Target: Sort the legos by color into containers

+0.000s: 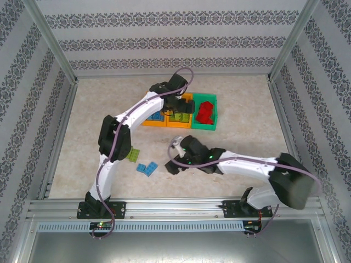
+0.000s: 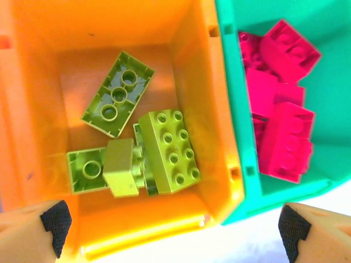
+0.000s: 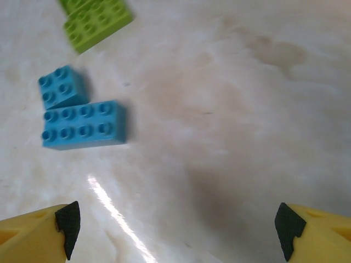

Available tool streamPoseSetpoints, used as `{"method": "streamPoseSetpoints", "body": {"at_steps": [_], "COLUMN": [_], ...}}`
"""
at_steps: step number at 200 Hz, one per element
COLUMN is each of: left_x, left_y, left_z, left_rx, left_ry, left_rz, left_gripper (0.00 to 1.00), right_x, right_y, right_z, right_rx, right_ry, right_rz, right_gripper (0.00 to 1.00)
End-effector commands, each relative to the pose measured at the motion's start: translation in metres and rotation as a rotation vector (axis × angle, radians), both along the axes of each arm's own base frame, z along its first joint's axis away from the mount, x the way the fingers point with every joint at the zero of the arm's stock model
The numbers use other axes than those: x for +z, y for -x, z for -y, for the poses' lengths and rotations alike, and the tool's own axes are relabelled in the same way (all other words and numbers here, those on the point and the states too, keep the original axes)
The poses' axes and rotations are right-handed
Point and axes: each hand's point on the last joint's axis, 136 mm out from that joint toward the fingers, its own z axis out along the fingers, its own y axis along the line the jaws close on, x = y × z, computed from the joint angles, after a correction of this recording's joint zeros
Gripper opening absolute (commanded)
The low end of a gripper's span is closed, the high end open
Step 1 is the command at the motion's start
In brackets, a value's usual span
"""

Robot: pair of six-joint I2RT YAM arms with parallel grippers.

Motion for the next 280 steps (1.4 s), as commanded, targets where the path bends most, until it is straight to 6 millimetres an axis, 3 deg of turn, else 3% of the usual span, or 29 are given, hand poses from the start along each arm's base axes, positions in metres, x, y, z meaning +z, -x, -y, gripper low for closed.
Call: {"method": "streamPoseSetpoints", "body": {"at_steps": [1, 33, 86, 119, 163, 206, 254, 280], "left_x": [0.058, 0.071, 0.039, 0.028, 0.024, 0.023, 0.021, 0.015], "left_y": [0.003, 0.019, 0.055, 0.078, 0.096, 0.103, 0.110, 0.117], "left_z": [-0.009, -0.039, -0.113, -0.148, -0.168, -0.181, -0.193, -0.201], "left_rx": [0.032, 0.084, 0.231, 0.296, 0.338, 0.379, 0.400, 0.409], "left_ry": [0.071, 0.053, 0.066, 0.039, 0.027, 0.029, 0.014, -0.015], "left_rz": [0.112, 0.136, 0.066, 0.050, 0.049, 0.057, 0.053, 0.039], "left_gripper": [1.00, 1.00, 1.00, 1.00, 1.00, 1.00, 1.00, 1.00], "right_x": [0.004, -0.011, -0.025, -0.036, -0.049, -0.063, -0.064, -0.046], "right_y": [0.000, 0.017, 0.029, 0.034, 0.028, 0.020, 0.014, 0.009], "right_z": [-0.036, -0.070, -0.090, -0.097, -0.098, -0.091, -0.081, -0.080], "right_rx": [0.079, 0.194, 0.277, 0.286, 0.253, 0.215, 0.188, 0.176], "right_ry": [0.025, 0.056, 0.075, 0.116, 0.180, 0.273, 0.313, 0.267], "right_rz": [0.084, 0.083, 0.019, 0.011, 0.006, 0.021, 0.051, 0.082], "right_gripper": [0.94, 0.95, 0.94, 0.97, 0.97, 0.89, 0.66, 0.58]}}
